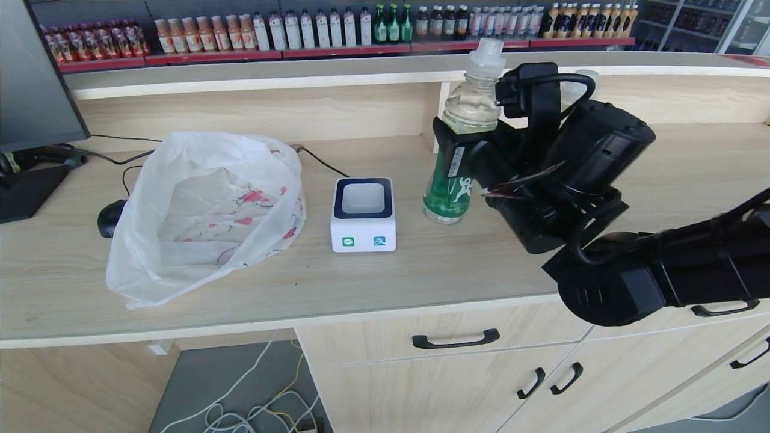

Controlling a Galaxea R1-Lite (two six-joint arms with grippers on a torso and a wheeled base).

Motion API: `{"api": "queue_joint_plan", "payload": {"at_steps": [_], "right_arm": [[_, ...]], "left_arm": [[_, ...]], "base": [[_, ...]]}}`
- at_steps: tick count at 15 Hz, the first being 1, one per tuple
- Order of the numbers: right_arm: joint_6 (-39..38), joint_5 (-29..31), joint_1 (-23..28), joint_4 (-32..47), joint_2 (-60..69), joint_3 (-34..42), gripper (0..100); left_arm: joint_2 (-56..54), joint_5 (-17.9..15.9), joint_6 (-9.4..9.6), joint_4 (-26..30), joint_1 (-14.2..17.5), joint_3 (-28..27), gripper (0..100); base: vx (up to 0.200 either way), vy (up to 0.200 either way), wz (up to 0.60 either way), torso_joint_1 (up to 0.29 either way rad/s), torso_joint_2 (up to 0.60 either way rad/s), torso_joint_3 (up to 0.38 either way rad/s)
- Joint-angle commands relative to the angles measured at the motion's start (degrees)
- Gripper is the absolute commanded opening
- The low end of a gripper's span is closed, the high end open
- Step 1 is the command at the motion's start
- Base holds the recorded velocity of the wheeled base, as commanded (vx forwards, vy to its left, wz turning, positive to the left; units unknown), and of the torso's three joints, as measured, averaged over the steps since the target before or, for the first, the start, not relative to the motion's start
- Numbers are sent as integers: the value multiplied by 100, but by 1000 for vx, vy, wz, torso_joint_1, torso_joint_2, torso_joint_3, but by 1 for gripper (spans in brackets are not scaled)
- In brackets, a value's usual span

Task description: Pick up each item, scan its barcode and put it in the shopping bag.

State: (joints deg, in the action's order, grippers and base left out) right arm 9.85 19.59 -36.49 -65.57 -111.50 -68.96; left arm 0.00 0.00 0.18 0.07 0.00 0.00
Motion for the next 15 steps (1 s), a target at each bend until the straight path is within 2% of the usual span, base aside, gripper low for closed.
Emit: {"api": "queue_joint_plan", "payload": {"at_steps": [1, 5, 8, 12, 15], "right_arm": [[17, 10, -69, -8, 269, 14, 0], [131, 27, -236, -26, 849, 480, 0], [166, 54, -315, -70, 1534, 1350, 0], [149, 36, -350, -412, 2756, 3099, 0], [131, 36, -386, -500, 3406, 3926, 0]], "left_arm": [[0, 0, -1, 1, 0, 0, 100], [0, 0, -1, 1, 0, 0, 100], [0, 0, -1, 1, 0, 0, 100], [0, 0, -1, 1, 0, 0, 100], [0, 0, -1, 1, 0, 0, 100]], "base": [[0, 0, 0, 0, 0, 0], [0, 0, 0, 0, 0, 0], [0, 0, 0, 0, 0, 0], [0, 0, 0, 0, 0, 0], [0, 0, 0, 0, 0, 0]]}}
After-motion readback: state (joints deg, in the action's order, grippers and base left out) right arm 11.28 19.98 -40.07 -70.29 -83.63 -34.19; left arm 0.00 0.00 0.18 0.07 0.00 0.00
